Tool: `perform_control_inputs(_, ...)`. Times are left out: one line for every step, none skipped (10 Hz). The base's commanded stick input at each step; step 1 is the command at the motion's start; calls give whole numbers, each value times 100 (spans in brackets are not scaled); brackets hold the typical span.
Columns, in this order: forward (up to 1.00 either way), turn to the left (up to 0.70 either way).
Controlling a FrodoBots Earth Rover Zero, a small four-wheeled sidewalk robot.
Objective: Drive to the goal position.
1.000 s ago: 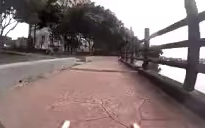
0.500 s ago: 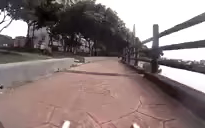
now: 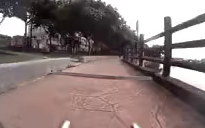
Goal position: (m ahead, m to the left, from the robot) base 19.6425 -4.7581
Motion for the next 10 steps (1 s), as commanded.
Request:
perform_control_inputs(100,-1)
perform_control_inputs(100,-37)
perform_control_inputs(100,-40)
perform_control_inputs(100,-40)
perform_control_inputs(100,-40)
perform_control_inputs(100,-40)
perform_control_inputs(100,-21)
perform_control_inputs(100,-3)
perform_control_inputs(100,0)
perform_control_inputs(100,0)
